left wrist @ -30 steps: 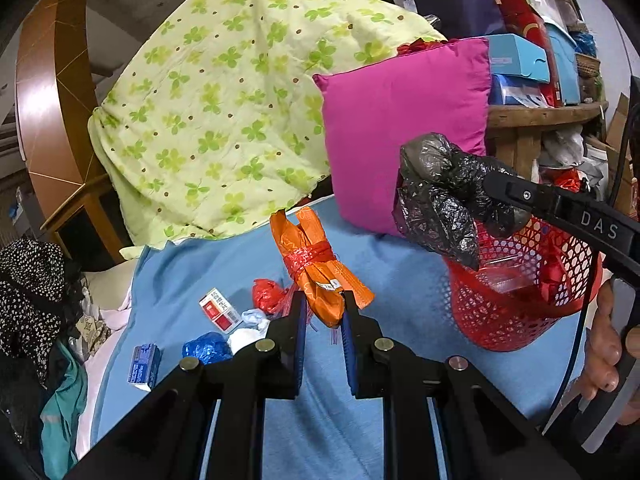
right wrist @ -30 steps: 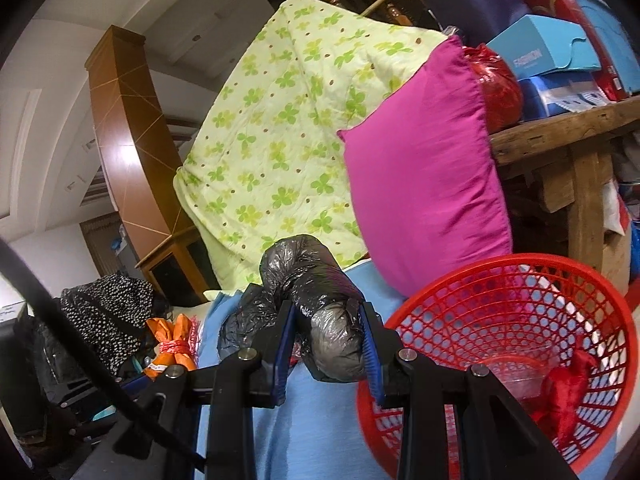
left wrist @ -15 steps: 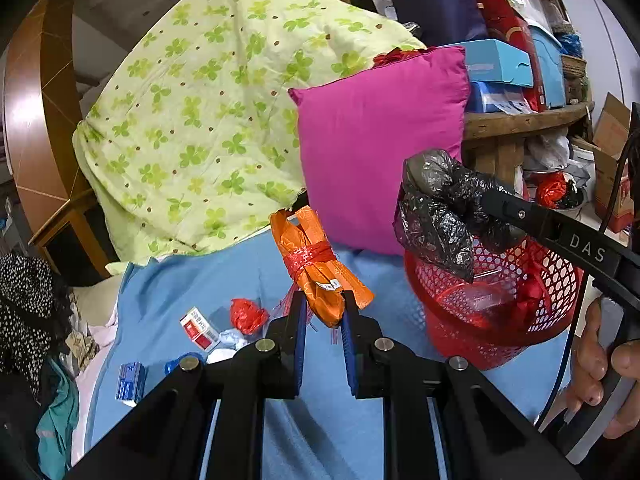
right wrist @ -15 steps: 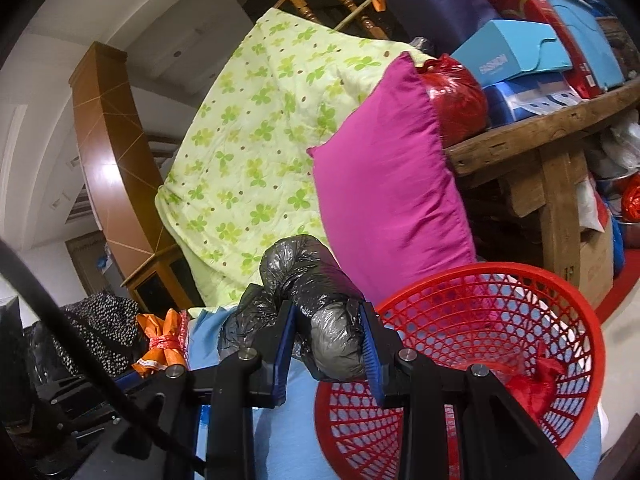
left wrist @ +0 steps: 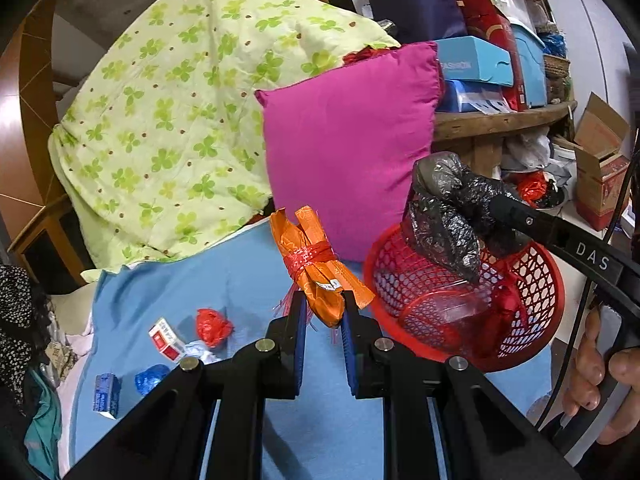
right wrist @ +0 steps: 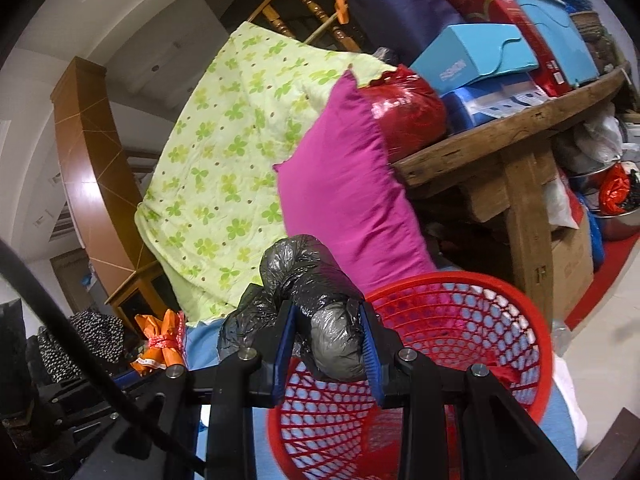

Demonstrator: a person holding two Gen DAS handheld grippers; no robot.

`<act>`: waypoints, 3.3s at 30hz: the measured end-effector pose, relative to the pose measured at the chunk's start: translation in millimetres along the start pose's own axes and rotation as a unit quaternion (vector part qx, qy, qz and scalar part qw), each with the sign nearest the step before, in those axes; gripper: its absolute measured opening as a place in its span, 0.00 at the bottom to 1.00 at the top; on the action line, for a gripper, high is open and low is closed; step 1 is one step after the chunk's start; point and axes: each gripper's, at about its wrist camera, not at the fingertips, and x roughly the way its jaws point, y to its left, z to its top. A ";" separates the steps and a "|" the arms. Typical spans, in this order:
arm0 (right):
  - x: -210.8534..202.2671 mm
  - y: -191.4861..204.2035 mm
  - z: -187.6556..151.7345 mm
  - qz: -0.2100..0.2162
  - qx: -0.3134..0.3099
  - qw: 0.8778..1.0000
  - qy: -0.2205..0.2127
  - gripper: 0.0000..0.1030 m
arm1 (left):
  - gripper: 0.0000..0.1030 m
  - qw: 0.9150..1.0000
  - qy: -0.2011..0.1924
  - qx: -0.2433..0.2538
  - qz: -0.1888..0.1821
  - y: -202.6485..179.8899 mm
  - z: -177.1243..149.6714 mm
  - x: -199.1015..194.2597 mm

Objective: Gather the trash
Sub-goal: 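Carry the black bag over the red basket with the right tool while the left tool holds the orange bag, then open both tools over the red basket to drop the orange and black bags, then move both tools back toward the remaining trash on the blanket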

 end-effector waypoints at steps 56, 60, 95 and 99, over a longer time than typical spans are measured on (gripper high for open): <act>6.6 -32.6 5.6 -0.065 0.077 0.995 0.007 0.63 | 0.53 0.991 0.053 -0.031 -0.123 2.6 -36.9 51.5; 4.8 -4.1 3.6 -0.052 0.031 0.998 -0.017 0.63 | 0.54 0.993 0.052 -0.049 -0.089 32.5 -58.0 44.7; 129.9 209.7 -144.2 0.082 -0.199 0.962 0.168 0.63 | 0.58 0.933 0.137 -0.284 0.175 316.9 -236.3 21.9; 153.5 212.9 -149.7 0.081 -0.196 0.959 0.190 0.63 | 0.58 0.927 0.137 -0.287 0.201 340.0 -239.1 31.5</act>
